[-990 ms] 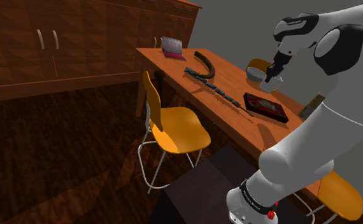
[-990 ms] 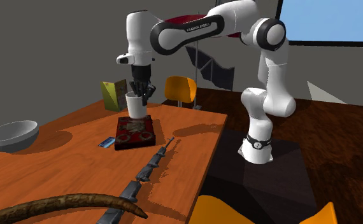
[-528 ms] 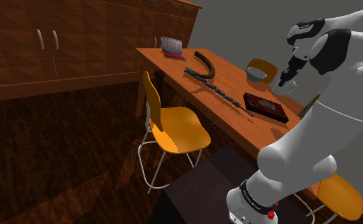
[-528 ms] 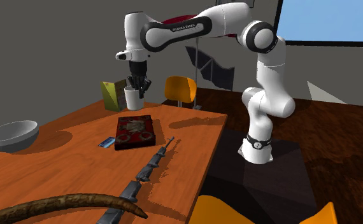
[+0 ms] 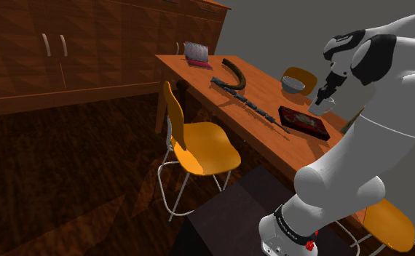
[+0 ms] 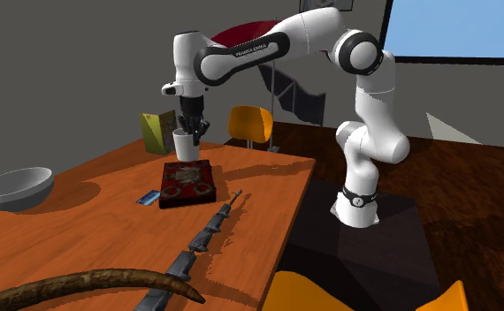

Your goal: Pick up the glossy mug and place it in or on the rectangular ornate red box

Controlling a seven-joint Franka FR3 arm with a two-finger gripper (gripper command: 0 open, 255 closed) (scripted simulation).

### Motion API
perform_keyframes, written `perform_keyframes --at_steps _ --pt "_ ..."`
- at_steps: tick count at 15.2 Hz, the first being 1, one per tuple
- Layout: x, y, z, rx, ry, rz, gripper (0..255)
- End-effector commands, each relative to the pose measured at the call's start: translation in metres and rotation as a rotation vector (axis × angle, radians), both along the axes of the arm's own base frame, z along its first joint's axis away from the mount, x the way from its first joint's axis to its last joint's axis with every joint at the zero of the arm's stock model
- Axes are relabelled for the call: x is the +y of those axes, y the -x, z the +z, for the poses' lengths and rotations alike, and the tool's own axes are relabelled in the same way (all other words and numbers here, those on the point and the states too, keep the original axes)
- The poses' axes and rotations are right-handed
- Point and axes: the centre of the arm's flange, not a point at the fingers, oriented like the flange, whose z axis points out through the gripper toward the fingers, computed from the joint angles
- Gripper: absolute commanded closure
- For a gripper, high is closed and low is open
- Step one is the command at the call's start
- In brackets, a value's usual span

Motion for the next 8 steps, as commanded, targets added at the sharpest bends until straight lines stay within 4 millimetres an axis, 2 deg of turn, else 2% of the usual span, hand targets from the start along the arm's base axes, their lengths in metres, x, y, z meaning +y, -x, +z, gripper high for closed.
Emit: perform_keyframes --at_steps 1,8 --pt "-0.001 0.0 -0.012 0.0 0.001 0.0 255" --pt "-0.001 0.0 -0.048 0.0 0.001 0.0 255"
